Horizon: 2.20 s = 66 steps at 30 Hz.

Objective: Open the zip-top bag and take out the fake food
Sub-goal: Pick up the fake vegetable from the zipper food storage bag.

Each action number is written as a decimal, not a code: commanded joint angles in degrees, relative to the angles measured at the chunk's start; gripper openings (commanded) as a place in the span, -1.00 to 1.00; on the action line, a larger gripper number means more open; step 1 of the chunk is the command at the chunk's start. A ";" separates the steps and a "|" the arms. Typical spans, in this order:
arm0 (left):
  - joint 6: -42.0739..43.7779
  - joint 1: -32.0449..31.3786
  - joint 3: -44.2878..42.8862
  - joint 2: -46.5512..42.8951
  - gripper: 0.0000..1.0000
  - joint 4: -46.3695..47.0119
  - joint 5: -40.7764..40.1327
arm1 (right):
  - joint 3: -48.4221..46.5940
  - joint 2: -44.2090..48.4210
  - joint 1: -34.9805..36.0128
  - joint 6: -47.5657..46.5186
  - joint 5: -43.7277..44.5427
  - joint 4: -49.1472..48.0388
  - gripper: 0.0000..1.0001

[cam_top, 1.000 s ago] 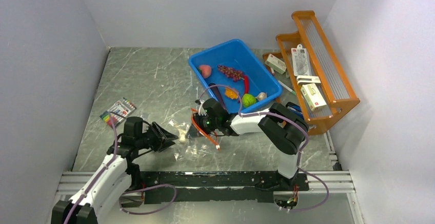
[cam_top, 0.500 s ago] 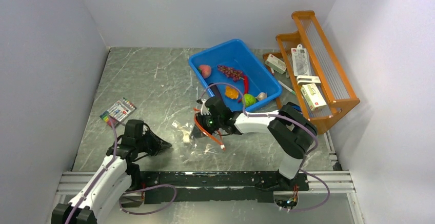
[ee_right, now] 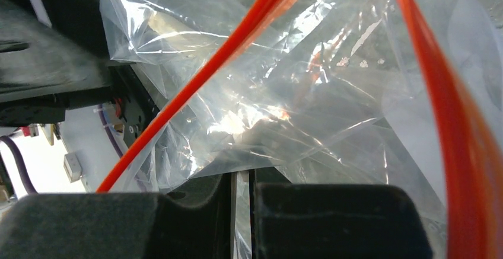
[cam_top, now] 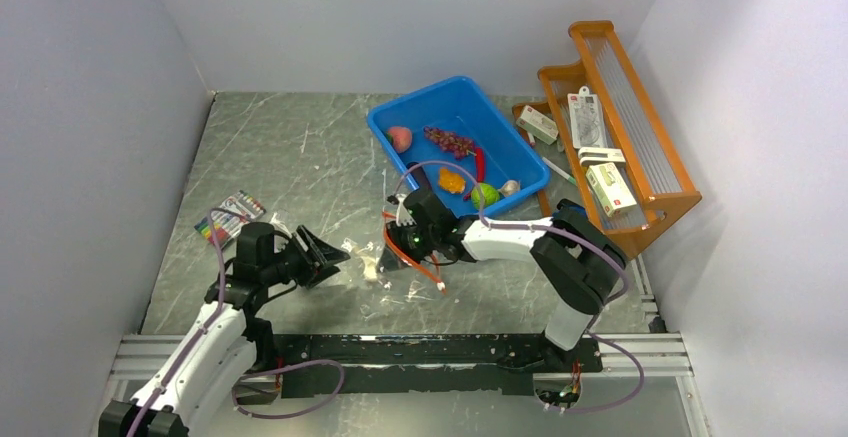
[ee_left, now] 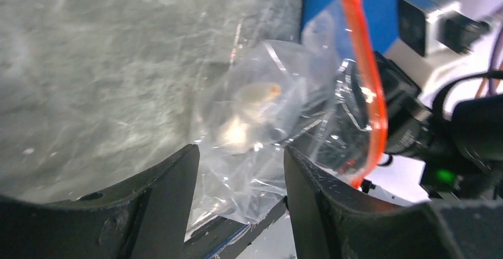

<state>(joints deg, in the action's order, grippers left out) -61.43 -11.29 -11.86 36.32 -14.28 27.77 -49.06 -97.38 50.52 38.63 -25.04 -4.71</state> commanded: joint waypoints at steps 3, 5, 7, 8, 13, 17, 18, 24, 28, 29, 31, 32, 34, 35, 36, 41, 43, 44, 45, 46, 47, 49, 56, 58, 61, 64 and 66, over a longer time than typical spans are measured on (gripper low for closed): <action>3.95 0.30 0.55 4.38 0.34 15.19 10.05 | -0.69 -3.82 -0.01 1.63 -4.77 -3.81 -0.86; 3.84 0.22 1.28 6.85 0.34 19.30 10.74 | -0.94 -4.23 0.27 1.64 -6.39 -4.47 -0.85; 5.14 0.21 0.89 10.19 0.32 21.01 10.90 | -1.10 -4.18 0.53 1.33 -7.01 -4.54 -0.85; 5.98 0.21 0.42 11.93 0.30 21.05 10.84 | -1.10 -4.09 0.58 1.20 -7.31 -4.50 -0.85; 8.86 0.21 -1.76 16.95 -0.17 18.77 8.05 | -1.10 -3.70 0.66 1.02 -8.87 -4.73 -0.84; 8.38 0.21 -1.49 17.35 -0.72 18.49 6.79 | -0.46 -2.51 0.67 1.25 -8.85 -4.84 -0.84; 8.39 0.21 -1.31 17.09 -0.78 18.07 6.43 | -0.14 -2.07 0.67 1.45 -8.62 -5.09 -0.83; 8.38 0.21 -0.56 13.34 -0.86 11.82 0.81 | 0.63 0.87 0.50 1.30 -1.27 -1.57 -0.80; 7.78 0.21 -0.80 11.66 -0.86 6.95 -3.54 | 0.67 2.64 0.34 0.02 2.93 2.36 -0.80; 7.66 0.21 -1.13 11.45 -0.86 4.93 -5.11 | 0.86 3.09 0.34 -0.23 3.43 2.87 -0.80; 7.77 0.21 -1.75 11.05 -0.87 1.58 -8.11 | 1.36 3.98 0.34 -0.69 4.48 4.01 -0.80; 7.62 0.21 -2.07 10.87 -0.86 0.09 -9.35 | 1.56 4.23 0.36 -0.93 4.81 4.53 -0.80; 7.34 0.21 -2.41 10.46 -0.86 -1.53 -11.11 | 1.96 4.57 0.24 -1.52 5.34 5.67 -0.80; 7.06 0.21 -2.57 10.23 -0.87 -2.32 -11.64 | 2.21 4.80 0.22 -1.67 5.75 6.16 -0.80; 6.55 0.23 -2.81 9.95 -0.86 -3.35 -12.66 | 2.53 5.16 0.19 -1.71 6.35 6.59 -0.80; 4.87 0.21 -4.09 8.81 -0.86 -8.63 -17.55 | 4.29 7.99 0.26 -1.43 10.71 8.15 -0.79; 4.87 0.21 -4.39 8.43 -0.86 -9.24 -17.81 | 4.71 8.80 0.21 -1.50 10.76 7.72 -0.81; 4.79 0.21 -4.56 8.36 -0.86 -9.31 -17.77 | 4.75 9.01 0.20 -1.58 10.34 7.47 -0.82; 4.86 0.21 -4.69 8.32 -0.86 -9.08 -17.57 | 4.80 9.00 0.21 -1.65 9.68 7.18 -0.83; 5.14 0.21 -4.79 8.39 -0.86 -8.63 -17.00 | 4.91 8.79 0.22 -1.65 8.76 6.68 -0.83; 5.48 0.21 -4.95 8.59 -0.86 -8.13 -16.16 | 5.02 8.35 0.20 -1.82 6.95 5.96 -0.80; 6.18 0.21 -5.14 9.36 -0.86 -7.17 -14.50 | 5.11 7.32 0.33 -1.62 4.34 3.39 -0.72; 6.81 0.21 -4.65 12.18 -0.86 -4.68 -11.04 | 2.84 0.63 0.64 3.21 1.11 -2.39 -0.36; 6.68 0.21 -4.37 12.06 -0.86 -4.40 -10.64 | 2.57 -0.57 0.79 4.56 -0.11 -5.04 -0.34; 6.46 0.21 -4.10 11.36 -0.87 -4.46 -10.45 | 1.59 -1.76 1.55 5.38 -1.40 -6.50 -0.31; 6.24 0.21 -3.67 10.81 -0.86 -4.29 -10.27 | 1.66 -2.31 2.03 6.42 -2.16 -7.78 -0.22; 6.07 0.21 -3.41 10.77 -0.86 -4.15 -10.11 | 2.54 -2.28 2.09 7.90 -2.78 -9.45 -0.21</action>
<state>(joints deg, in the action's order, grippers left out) -55.68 -11.35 -15.27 47.75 -19.94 15.70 -45.93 -99.26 52.05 43.66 -25.71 -9.26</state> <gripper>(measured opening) 0.075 0.389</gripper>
